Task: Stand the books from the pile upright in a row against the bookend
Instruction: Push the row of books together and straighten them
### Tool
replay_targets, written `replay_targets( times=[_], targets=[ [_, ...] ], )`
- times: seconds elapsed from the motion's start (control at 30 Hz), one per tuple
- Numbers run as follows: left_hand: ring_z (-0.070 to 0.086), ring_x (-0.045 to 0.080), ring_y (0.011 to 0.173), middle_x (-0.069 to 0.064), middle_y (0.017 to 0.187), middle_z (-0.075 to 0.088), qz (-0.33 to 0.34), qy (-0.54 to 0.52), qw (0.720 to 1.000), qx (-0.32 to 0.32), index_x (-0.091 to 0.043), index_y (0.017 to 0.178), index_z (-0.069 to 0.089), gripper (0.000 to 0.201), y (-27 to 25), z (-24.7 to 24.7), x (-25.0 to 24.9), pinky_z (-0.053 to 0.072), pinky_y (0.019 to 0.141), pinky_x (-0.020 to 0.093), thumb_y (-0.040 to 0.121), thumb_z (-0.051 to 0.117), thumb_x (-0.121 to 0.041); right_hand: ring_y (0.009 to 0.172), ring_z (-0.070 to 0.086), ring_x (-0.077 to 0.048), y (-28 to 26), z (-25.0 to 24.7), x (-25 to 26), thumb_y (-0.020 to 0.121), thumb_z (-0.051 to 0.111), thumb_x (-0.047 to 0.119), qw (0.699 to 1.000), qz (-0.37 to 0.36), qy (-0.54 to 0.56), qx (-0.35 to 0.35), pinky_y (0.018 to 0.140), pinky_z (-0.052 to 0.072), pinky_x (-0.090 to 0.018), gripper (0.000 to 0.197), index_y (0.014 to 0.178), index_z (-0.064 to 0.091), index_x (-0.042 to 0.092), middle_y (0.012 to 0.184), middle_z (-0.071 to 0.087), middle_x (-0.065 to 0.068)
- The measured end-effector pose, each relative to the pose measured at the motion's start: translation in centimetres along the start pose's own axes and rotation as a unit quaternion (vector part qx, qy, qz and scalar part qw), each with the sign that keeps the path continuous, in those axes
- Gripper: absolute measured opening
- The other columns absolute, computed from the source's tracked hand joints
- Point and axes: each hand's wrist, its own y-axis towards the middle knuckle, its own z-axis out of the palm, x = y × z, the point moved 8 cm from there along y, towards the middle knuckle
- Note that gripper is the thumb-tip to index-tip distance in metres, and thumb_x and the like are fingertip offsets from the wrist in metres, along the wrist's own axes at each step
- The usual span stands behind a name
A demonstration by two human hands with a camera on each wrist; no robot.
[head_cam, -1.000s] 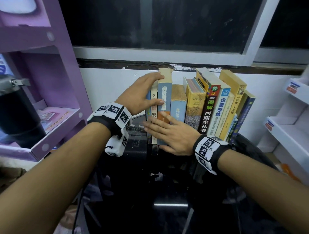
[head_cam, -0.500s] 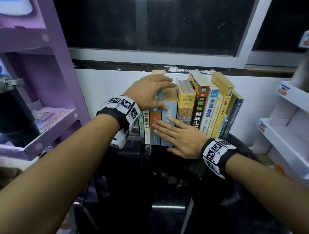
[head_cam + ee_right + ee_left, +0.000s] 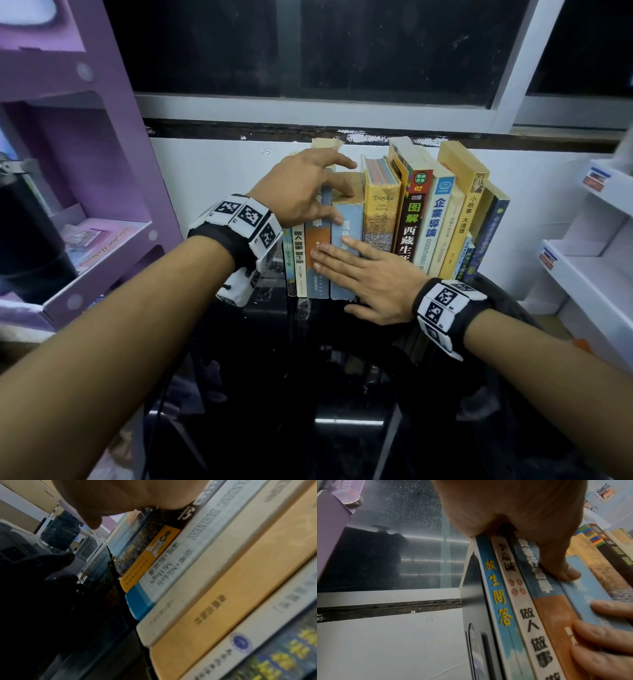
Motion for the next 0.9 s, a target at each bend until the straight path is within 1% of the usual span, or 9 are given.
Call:
replay_targets(
  times=[0.13, 0.33, 0.43, 0.53, 0.63, 0.73, 0.83, 0.9],
  targets=[
    [0.040, 0.020, 0.135, -0.006, 0.145, 0.045, -0.003, 0.004, 1.000, -0.004, -0.029, 0.117, 0.068, 0.046, -0.1, -0.2, 0.0, 0.038, 0.105, 0.040, 0.076, 0.072, -0.050, 0.151, -0.002, -0.025, 0.0, 0.1, 0.1, 0.095, 0.034, 0.054, 1.000, -0.001, -0.004, 0.003, 0.122, -0.002, -0.046, 0.080, 0.154, 0.011, 0.006, 0.163, 0.003, -0.012],
    [0.038, 0.019, 0.135, -0.006, 0.145, 0.044, -0.027, 0.006, 0.999, 0.015, -0.032, 0.117, 0.065, 0.044, -0.2, -0.4, -0.4, 0.036, 0.106, 0.037, 0.077, 0.073, -0.049, 0.151, 0.001, -0.025, -0.1, -0.5, 0.3, 0.096, 0.035, 0.053, 1.000, -0.002, -0.004, 0.000, 0.122, -0.001, -0.046, 0.078, 0.154, 0.013, 0.007, 0.163, 0.006, -0.011],
    [0.043, 0.018, 0.132, -0.002, 0.140, 0.050, -0.038, -0.013, 0.999, 0.001, -0.026, 0.124, 0.060, 0.048, -0.1, -1.0, -0.6, 0.033, 0.107, 0.033, 0.082, 0.069, -0.046, 0.151, 0.002, -0.025, -0.7, -1.0, 0.2, 0.097, 0.035, 0.050, 1.000, 0.001, 0.000, -0.006, 0.121, 0.002, -0.047, 0.074, 0.154, 0.015, 0.008, 0.163, 0.008, -0.009],
    [0.047, 0.020, 0.126, 0.001, 0.134, 0.055, -0.023, -0.014, 0.999, -0.033, -0.022, 0.130, 0.054, 0.049, 0.3, -1.8, -1.6, 0.032, 0.107, 0.033, 0.087, 0.061, -0.044, 0.151, 0.003, -0.026, -2.2, -1.7, -0.5, 0.099, 0.032, 0.048, 1.000, 0.016, -0.011, -0.010, 0.121, 0.004, -0.048, 0.070, 0.154, 0.018, 0.009, 0.163, 0.010, -0.009],
    [0.047, 0.020, 0.126, 0.002, 0.136, 0.053, -0.008, -0.024, 0.998, -0.053, -0.022, 0.135, 0.049, 0.051, 1.2, -2.4, -3.2, 0.033, 0.106, 0.034, 0.090, 0.055, -0.045, 0.150, 0.006, -0.027, -3.5, -2.2, -1.3, 0.099, 0.033, 0.047, 0.999, 0.025, -0.019, -0.012, 0.121, 0.003, -0.049, 0.066, 0.153, 0.024, 0.010, 0.162, 0.014, -0.010],
    [0.044, 0.017, 0.128, 0.001, 0.139, 0.050, 0.008, -0.051, 0.997, -0.058, -0.023, 0.138, 0.046, 0.053, 2.6, -2.3, -5.4, 0.034, 0.106, 0.033, 0.092, 0.050, -0.047, 0.150, 0.008, -0.027, -4.8, -2.4, -1.9, 0.099, 0.034, 0.046, 0.999, 0.030, -0.023, -0.012, 0.121, 0.004, -0.050, 0.065, 0.153, 0.024, 0.011, 0.162, 0.015, -0.010],
    [0.042, 0.015, 0.130, 0.000, 0.142, 0.046, 0.013, -0.090, 0.994, -0.061, -0.023, 0.139, 0.045, 0.055, 4.1, -1.6, -6.8, 0.034, 0.108, 0.032, 0.091, 0.050, -0.048, 0.150, 0.011, -0.027, -5.6, -2.6, -2.3, 0.099, 0.033, 0.045, 0.999, 0.031, -0.026, -0.020, 0.121, 0.005, -0.051, 0.065, 0.153, 0.024, 0.011, 0.161, 0.016, -0.010],
    [0.039, 0.013, 0.133, -0.001, 0.145, 0.043, 0.006, -0.105, 0.993, -0.053, -0.023, 0.141, 0.043, 0.057, 4.9, -0.9, -7.1, 0.030, 0.108, 0.028, 0.091, 0.053, -0.048, 0.150, 0.011, -0.027, -5.9, -2.6, -2.4, 0.099, 0.030, 0.045, 0.999, 0.028, -0.027, -0.023, 0.121, 0.005, -0.051, 0.064, 0.153, 0.025, 0.010, 0.161, 0.018, -0.010]
  ],
)
